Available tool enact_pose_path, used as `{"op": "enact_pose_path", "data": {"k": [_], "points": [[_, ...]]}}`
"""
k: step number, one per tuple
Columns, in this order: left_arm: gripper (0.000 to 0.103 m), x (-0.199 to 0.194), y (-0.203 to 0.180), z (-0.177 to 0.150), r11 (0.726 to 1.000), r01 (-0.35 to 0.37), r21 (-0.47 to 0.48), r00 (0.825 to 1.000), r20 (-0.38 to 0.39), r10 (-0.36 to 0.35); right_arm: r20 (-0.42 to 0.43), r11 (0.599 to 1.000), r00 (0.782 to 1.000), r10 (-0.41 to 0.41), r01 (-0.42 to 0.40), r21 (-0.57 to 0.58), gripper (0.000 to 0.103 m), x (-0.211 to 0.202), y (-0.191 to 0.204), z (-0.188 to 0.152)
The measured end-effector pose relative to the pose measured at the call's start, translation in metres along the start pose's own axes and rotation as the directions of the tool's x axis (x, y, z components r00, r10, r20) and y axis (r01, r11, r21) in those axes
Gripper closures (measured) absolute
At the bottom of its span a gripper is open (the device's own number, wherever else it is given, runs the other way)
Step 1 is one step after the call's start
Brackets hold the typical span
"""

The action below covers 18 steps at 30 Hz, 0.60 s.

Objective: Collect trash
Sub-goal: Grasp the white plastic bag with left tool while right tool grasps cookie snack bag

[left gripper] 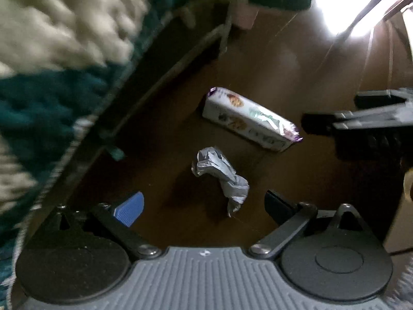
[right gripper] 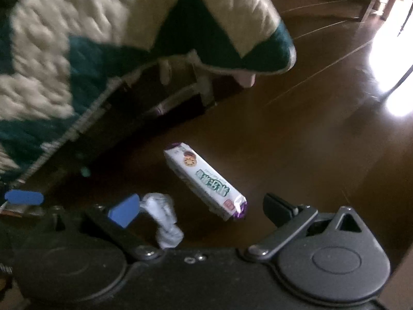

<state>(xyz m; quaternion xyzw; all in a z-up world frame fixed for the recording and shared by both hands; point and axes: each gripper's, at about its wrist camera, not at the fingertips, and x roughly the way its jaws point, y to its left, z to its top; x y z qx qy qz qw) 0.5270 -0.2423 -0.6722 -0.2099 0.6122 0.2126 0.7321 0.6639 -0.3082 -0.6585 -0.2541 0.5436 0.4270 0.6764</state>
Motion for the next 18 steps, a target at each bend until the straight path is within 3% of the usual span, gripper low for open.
{"op": "enact_pose_path", "data": {"k": [9,18], "points": [[0.003,0.114,-0.02,-0.007,0.997,-0.013,-0.075,0.996,-0.093,0.006,-0.072,0.994,0.997,-0.015,0.006,-0.113,0.002,0.115,-0.01,-0.004],[0.003,0.167,-0.044,-0.024,1.0,-0.005,0.001,0.993,-0.116,0.006,-0.065,0.963,0.997,-0.034,0.015,-0.268,0.014,0.162,0.006,-0.012]]}}
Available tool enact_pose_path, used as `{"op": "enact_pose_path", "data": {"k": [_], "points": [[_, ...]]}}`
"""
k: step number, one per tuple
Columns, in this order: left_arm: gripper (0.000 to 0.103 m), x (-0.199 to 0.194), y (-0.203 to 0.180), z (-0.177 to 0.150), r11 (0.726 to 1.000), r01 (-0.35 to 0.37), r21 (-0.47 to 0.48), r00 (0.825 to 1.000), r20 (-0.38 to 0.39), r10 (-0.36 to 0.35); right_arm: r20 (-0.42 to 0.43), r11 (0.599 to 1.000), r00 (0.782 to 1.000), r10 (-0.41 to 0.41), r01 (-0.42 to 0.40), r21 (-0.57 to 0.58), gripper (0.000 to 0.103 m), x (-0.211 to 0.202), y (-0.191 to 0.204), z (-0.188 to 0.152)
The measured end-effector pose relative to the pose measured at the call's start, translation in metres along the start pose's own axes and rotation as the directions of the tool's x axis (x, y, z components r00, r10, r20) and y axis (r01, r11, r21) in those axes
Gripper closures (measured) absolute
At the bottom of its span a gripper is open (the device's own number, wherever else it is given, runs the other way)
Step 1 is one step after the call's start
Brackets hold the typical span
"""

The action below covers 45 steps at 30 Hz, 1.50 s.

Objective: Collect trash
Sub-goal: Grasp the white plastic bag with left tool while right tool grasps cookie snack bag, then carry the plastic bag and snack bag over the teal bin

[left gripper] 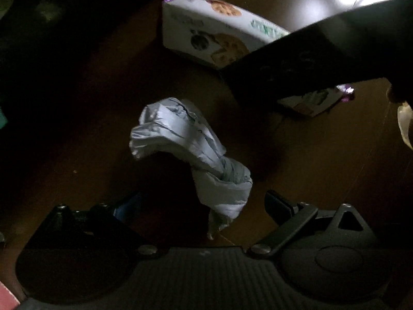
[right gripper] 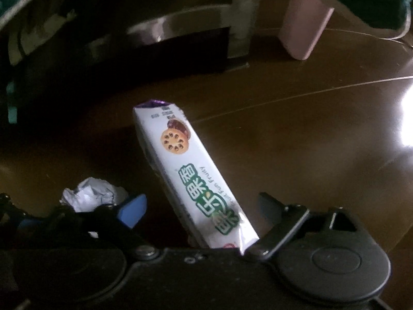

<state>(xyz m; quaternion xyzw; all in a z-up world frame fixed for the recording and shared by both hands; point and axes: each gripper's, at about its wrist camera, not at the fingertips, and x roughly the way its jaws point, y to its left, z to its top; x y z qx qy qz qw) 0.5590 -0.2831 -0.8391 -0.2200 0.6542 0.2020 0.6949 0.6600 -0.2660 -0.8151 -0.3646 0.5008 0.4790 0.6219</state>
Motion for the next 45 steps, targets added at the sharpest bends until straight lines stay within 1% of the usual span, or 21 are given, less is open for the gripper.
{"op": "enact_pose_path", "data": {"k": [2,4,5,6,7,8,9,10,13,15,18,21,24,27,30,34,36,37,40,43,45], "points": [[0.004,0.006,0.0,0.0,1.0,-0.01,-0.002,1.0,0.005,0.01,-0.004,1.0,1.0,-0.007,0.007,-0.011,0.019,0.007,0.001,-0.003],[0.012,0.01,0.002,0.001,1.0,0.001,-0.019,1.0,0.001,-0.001,-0.013,1.0,1.0,-0.016,0.016,-0.021,0.027,0.014,0.002,-0.007],[0.027,0.013,0.003,0.001,1.0,0.006,-0.023,1.0,-0.011,-0.006,-0.01,0.999,1.0,-0.028,0.027,-0.027,0.03,0.016,0.004,-0.009],[0.035,0.012,0.003,0.001,1.0,-0.004,-0.023,1.0,-0.011,0.003,-0.004,0.999,0.999,-0.037,0.036,-0.033,0.036,0.016,0.004,-0.012],[0.038,0.011,0.003,0.001,1.0,-0.014,-0.017,1.0,0.002,0.014,-0.007,0.999,0.999,-0.037,0.037,-0.034,0.044,0.018,0.005,-0.014],[0.043,0.01,0.002,0.001,1.0,-0.016,-0.013,1.0,0.009,0.016,-0.012,0.999,0.999,-0.036,0.036,-0.03,0.049,0.018,0.005,-0.016],[0.053,0.009,0.003,0.001,1.0,-0.019,-0.011,1.0,0.012,0.019,-0.013,0.999,0.999,-0.04,0.04,-0.024,0.054,0.018,0.004,-0.018],[0.057,0.007,0.004,0.001,1.0,-0.025,-0.011,1.0,0.014,0.025,-0.012,0.999,0.999,-0.045,0.045,-0.017,0.056,0.018,0.004,-0.02],[0.057,0.005,0.012,0.003,0.999,-0.027,-0.018,0.999,0.017,0.027,-0.001,0.999,0.999,-0.051,0.051,0.016,0.06,0.018,0.003,-0.021],[0.057,0.001,0.016,0.003,0.998,-0.061,-0.006,0.998,0.03,0.062,-0.003,0.997,0.997,-0.071,0.071,0.032,0.062,0.016,0.004,-0.022],[0.057,-0.006,0.02,0.001,0.995,-0.094,0.013,0.995,0.038,0.093,-0.016,0.992,0.995,-0.093,0.094,0.078,0.065,0.011,0.006,-0.024],[0.057,-0.02,0.019,-0.006,0.991,-0.124,0.056,0.991,0.051,0.122,-0.03,0.982,0.995,-0.099,0.102,0.162,0.066,0.0,0.004,-0.026],[0.057,-0.044,0.015,-0.014,0.988,-0.127,0.084,0.991,0.055,0.123,-0.04,0.956,0.994,-0.105,0.112,0.271,0.068,-0.023,0.003,-0.03],[0.057,-0.082,0.01,-0.022,0.987,-0.112,0.114,0.992,0.062,0.106,-0.049,0.914,0.994,-0.101,0.112,0.391,0.068,-0.06,0.004,-0.035],[0.057,-0.132,0.007,-0.029,0.986,-0.093,0.139,0.994,0.076,0.083,-0.055,0.883,0.992,-0.117,0.129,0.452,0.068,-0.107,0.011,-0.039],[0.057,-0.213,0.004,-0.035,0.978,-0.091,0.186,0.991,0.11,0.072,-0.044,0.848,0.993,-0.113,0.12,0.517,0.068,-0.189,0.019,-0.042],[0.057,-0.256,0.007,-0.037,0.976,-0.079,0.202,0.991,0.118,0.056,-0.036,0.842,0.992,-0.119,0.12,0.525,0.068,-0.233,0.024,-0.039],[0.057,-0.283,0.018,-0.024,0.973,-0.075,0.22,0.992,0.12,0.049,-0.036,0.84,0.991,-0.13,0.129,0.526,0.068,-0.256,0.027,-0.036],[0.057,-0.346,0.016,-0.028,0.957,-0.098,0.272,0.987,0.153,0.057,-0.025,0.839,0.99,-0.139,0.132,0.528,0.068,-0.322,0.038,-0.025],[0.057,-0.408,0.024,-0.028,0.962,-0.087,0.26,0.985,0.166,0.044,0.0,0.846,0.991,-0.133,0.113,0.521,0.068,-0.387,0.053,-0.011],[0.057,-0.453,0.028,-0.029,0.965,-0.079,0.249,0.983,0.179,0.034,0.025,0.861,0.991,-0.13,0.1,0.498,0.068,-0.428,0.065,0.002]]}}
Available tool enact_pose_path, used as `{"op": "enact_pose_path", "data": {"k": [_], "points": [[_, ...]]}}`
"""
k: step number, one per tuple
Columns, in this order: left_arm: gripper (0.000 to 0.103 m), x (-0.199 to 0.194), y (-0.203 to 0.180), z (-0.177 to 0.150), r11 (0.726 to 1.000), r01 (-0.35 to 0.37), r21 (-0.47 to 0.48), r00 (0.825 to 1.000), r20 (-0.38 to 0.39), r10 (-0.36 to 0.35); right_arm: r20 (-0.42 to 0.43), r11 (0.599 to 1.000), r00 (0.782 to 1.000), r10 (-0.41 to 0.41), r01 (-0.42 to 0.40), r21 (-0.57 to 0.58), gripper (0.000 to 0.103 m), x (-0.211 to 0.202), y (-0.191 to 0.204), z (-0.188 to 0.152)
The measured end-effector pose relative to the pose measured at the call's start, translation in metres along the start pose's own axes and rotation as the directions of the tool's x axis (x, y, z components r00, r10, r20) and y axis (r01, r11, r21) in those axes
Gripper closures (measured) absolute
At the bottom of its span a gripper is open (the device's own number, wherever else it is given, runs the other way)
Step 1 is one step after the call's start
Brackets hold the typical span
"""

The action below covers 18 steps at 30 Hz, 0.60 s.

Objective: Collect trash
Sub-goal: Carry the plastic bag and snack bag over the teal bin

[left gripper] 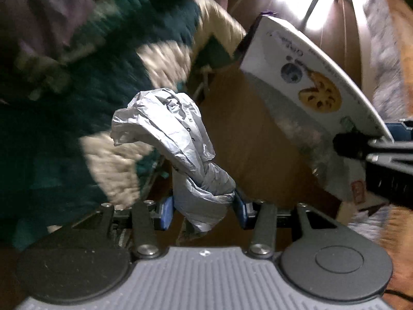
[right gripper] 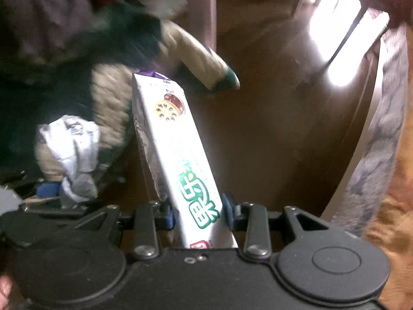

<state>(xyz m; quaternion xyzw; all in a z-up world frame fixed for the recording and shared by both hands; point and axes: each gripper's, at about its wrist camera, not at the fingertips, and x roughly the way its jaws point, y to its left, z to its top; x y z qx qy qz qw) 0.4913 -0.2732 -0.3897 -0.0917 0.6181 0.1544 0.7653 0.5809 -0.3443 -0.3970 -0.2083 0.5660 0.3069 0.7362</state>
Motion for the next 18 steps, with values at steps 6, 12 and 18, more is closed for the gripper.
{"op": "enact_pose_path", "data": {"k": [6,12,18], "points": [[0.057,-0.112,0.037,-0.001,0.999,0.002,-0.046,0.998,0.059,0.001,0.063,0.994,0.997,0.044,-0.037,-0.104,0.068,-0.11,0.045,0.029],[0.057,-0.187,0.089,-0.016,0.99,0.001,-0.141,0.997,0.074,0.01,0.104,0.972,0.992,0.077,-0.051,-0.231,0.068,-0.189,0.102,0.048],[0.057,-0.245,0.156,-0.034,0.979,0.0,-0.205,0.994,0.105,0.022,0.122,0.953,0.986,0.115,-0.075,-0.294,0.068,-0.236,0.162,0.067]]}}
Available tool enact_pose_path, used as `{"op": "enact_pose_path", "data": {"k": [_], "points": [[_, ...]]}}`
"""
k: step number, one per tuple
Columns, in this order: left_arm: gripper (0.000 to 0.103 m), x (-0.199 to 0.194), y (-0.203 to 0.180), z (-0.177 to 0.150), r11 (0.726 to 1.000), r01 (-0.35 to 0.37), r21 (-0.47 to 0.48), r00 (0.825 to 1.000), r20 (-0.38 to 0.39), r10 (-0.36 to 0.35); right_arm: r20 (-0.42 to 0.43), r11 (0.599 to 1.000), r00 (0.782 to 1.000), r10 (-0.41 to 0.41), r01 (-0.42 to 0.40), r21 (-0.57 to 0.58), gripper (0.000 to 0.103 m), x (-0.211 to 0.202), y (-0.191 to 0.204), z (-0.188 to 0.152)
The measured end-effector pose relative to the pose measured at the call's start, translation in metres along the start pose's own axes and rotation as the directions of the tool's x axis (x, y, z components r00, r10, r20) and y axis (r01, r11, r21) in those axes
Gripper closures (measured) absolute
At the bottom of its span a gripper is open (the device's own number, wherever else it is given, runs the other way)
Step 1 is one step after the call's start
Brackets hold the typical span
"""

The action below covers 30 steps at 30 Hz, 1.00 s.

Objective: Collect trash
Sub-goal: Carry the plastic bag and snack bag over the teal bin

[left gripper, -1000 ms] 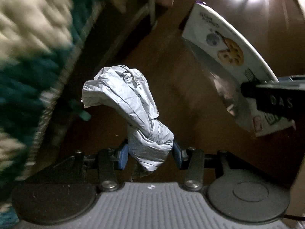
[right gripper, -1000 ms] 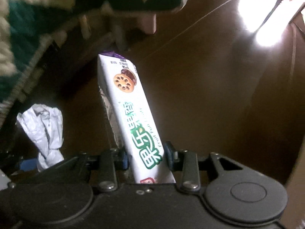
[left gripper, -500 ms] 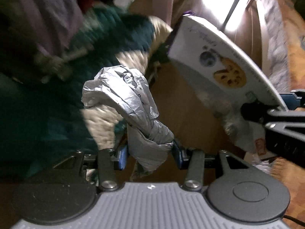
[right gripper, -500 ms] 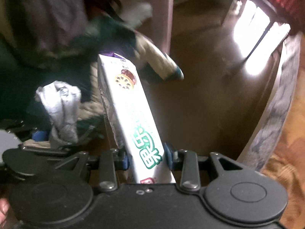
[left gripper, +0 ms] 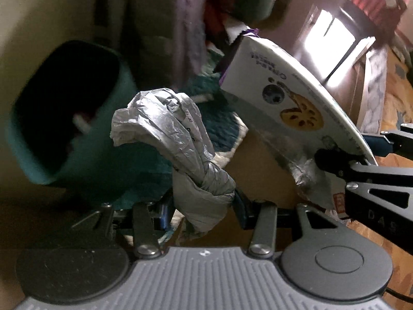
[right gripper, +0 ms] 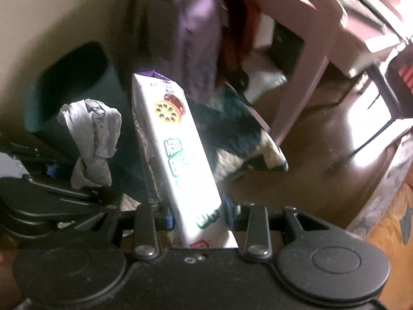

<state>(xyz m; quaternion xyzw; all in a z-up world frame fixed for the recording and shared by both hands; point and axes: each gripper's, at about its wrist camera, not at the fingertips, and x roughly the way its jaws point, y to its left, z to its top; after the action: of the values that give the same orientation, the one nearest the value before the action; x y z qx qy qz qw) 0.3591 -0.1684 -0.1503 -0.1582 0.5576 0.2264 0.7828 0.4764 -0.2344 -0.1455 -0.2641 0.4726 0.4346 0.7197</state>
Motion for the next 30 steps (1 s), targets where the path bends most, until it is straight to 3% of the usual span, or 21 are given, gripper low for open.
{"op": "enact_pose_path", "data": {"k": [9,14,22,30], "points": [[0.057,-0.061,0.113,0.012,0.999,0.004,0.031,0.997,0.082,-0.007,0.043,1.0,0.999,-0.003,0.004,-0.021,0.068,-0.014,0.105,0.062],[0.057,-0.073,0.175,0.034,0.998,0.002,0.063,0.996,0.09,-0.008,0.053,1.0,0.999,0.004,-0.004,0.003,0.068,-0.009,0.16,0.096],[0.057,-0.038,0.239,0.078,0.989,0.017,0.146,0.999,0.031,-0.022,0.012,0.996,1.0,-0.005,0.004,0.088,0.068,0.042,0.211,0.147],[0.057,0.017,0.253,0.108,0.977,0.045,0.208,0.998,-0.059,-0.033,-0.112,0.981,0.993,-0.045,0.065,0.183,0.068,0.113,0.22,0.174]]}}
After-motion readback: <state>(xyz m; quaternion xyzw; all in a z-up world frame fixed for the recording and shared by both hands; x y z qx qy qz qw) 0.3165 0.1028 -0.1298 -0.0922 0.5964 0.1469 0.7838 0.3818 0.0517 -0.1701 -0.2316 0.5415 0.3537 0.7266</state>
